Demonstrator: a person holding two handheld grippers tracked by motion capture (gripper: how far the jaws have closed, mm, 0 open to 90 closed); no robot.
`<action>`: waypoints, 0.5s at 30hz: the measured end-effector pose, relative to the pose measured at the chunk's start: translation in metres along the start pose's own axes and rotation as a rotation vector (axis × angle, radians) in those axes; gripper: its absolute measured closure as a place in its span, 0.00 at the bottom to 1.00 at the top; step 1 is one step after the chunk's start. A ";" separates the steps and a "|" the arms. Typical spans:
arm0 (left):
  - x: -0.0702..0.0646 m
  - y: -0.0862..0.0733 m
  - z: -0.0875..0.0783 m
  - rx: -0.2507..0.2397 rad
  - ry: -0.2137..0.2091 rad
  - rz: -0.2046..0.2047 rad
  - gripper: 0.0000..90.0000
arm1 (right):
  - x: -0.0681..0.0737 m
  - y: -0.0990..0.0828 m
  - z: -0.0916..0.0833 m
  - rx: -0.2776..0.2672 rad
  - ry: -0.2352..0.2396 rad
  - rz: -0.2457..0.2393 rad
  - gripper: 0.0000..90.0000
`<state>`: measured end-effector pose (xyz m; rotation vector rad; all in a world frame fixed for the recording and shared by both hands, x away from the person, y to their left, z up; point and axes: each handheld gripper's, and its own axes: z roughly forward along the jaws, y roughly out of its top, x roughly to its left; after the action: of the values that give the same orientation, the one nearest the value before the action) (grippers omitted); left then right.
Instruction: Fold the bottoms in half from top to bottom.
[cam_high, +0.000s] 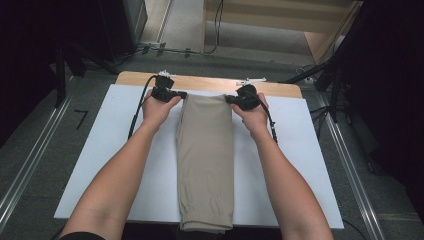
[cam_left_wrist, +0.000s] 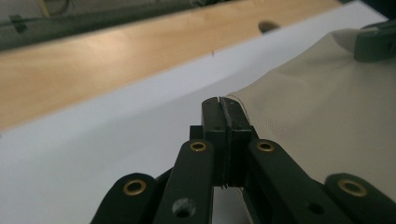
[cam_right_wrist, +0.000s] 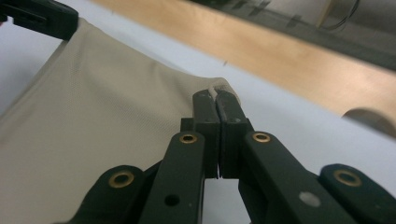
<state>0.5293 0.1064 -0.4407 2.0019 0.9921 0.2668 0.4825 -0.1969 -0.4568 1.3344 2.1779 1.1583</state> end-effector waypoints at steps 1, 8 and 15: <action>0.000 0.008 -0.005 -0.020 0.004 0.011 1.00 | -0.001 0.005 -0.005 -0.027 -0.002 0.004 0.97; -0.007 0.042 -0.046 -0.155 -0.030 0.056 1.00 | 0.004 0.038 -0.043 -0.165 -0.009 -0.018 0.97; -0.019 0.021 -0.062 -0.202 -0.076 0.057 1.00 | 0.018 0.025 -0.060 -0.196 0.021 -0.046 0.97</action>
<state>0.4957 0.1238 -0.3836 1.8440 0.8270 0.3072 0.4495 -0.2041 -0.3985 1.1889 2.0370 1.3350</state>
